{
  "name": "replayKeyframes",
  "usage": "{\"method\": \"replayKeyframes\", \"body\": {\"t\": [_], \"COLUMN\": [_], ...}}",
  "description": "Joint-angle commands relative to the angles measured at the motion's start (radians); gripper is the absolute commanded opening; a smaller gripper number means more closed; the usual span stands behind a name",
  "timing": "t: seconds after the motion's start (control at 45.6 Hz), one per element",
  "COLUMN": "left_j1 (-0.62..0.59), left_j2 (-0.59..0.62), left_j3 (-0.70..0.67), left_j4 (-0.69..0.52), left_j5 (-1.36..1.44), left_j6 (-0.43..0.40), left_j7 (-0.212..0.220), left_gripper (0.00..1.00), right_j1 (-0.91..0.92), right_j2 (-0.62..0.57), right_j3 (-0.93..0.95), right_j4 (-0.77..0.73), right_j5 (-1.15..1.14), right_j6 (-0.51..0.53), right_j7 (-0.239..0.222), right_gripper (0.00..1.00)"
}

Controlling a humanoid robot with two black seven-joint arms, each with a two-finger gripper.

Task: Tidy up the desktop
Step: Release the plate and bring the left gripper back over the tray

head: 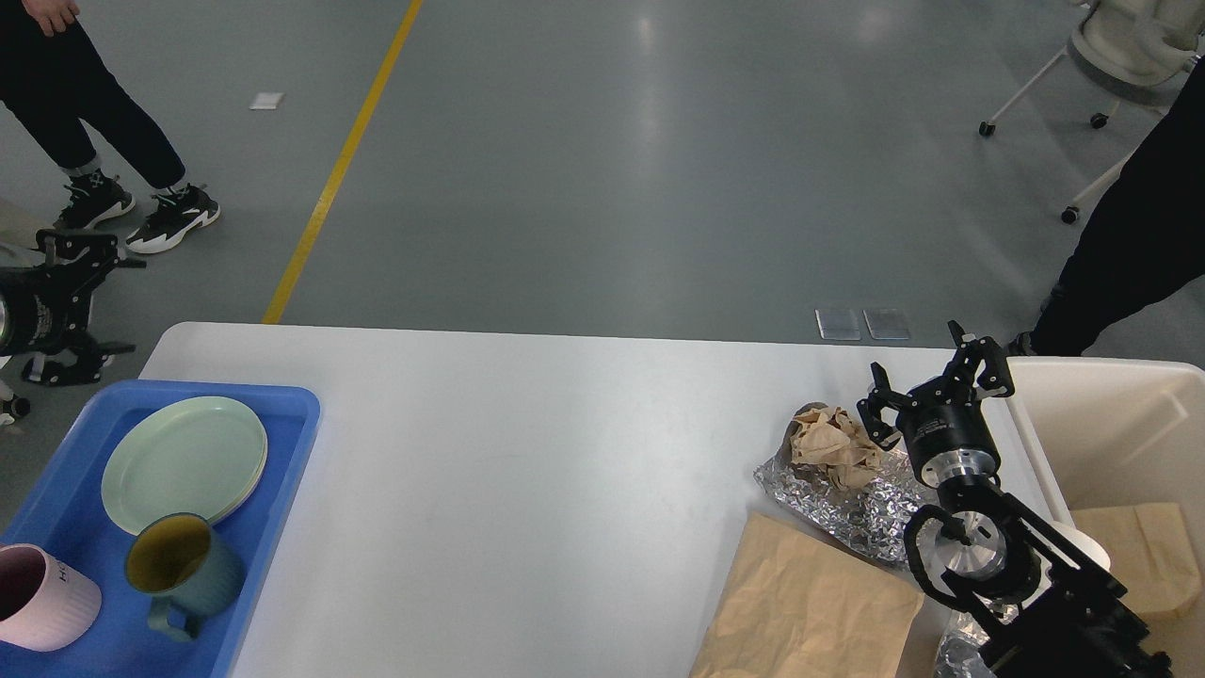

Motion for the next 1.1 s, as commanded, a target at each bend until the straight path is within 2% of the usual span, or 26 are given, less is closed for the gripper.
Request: {"method": "replayKeyframes", "body": {"t": [0.0, 0.066, 0.153, 0.241, 0.351, 0.438, 0.504, 0.636, 0.701, 0.767, 0.92, 1.074], "left_j1": [0.127, 0.196, 0.244, 0.282, 0.44, 0.587, 0.705, 0.981, 1.044, 1.043, 0.98, 0.982], "left_j2": [-0.073, -0.133, -0.229, -0.249, -0.233, -0.193, -0.199, -0.304, -0.367, -0.394, -0.414, -0.42], "left_j3": [-0.412, -0.602, -0.73, -0.805, -0.949, -1.081, -1.213, -1.484, -1.601, -1.667, -1.669, -1.667], "left_j4": [-0.002, -0.002, -0.012, -0.073, -0.263, -0.477, -0.596, -0.765, -0.767, -0.73, -0.681, -0.681], "left_j5": [-0.001, 0.001, 0.019, 0.024, 0.03, 0.064, 0.116, 0.327, 0.409, 0.427, 0.435, 0.44], "left_j6": [-0.014, -0.01, 0.003, 0.013, 0.049, 0.156, 0.207, 0.21, 0.18, 0.175, 0.175, 0.164], "left_j7": [-0.096, -0.168, -0.244, -0.281, -0.279, -0.279, -0.279, -0.276, -0.264, -0.247, -0.238, -0.238], "left_gripper": [0.96, 0.96, 0.96, 0.96, 0.96, 0.96, 0.96, 0.96, 0.96, 0.96, 0.96, 0.96], "right_j1": [0.0, 0.0, 0.0, 0.0, 0.0, 0.0, 0.0, 0.0, 0.0, 0.0, 0.0, -0.002], "right_j2": [0.0, 0.0, 0.0, 0.0, 0.0, 0.0, 0.0, -0.001, 0.0, 0.0, 0.0, 0.0], "right_j3": [0.0, 0.0, 0.0, 0.0, 0.0, 0.0, 0.0, 0.0, 0.0, 0.0, 0.0, 0.0], "right_j4": [0.0, 0.0, 0.0, 0.0, 0.0, 0.0, 0.0, 0.001, 0.001, 0.001, 0.001, 0.001], "right_j5": [0.0, 0.0, 0.0, 0.0, 0.0, 0.0, 0.0, 0.0, 0.0, 0.0, 0.0, 0.0], "right_j6": [0.0, -0.001, -0.001, 0.0, 0.0, 0.0, 0.0, 0.0, -0.001, 0.0, 0.0, -0.001], "right_j7": [0.0, 0.0, 0.0, 0.0, 0.0, 0.0, 0.0, 0.0, 0.0, 0.0, 0.0, 0.0], "right_gripper": [1.0, 1.0, 1.0, 1.0, 1.0, 1.0, 1.0, 1.0, 1.0, 1.0, 1.0, 1.0]}}
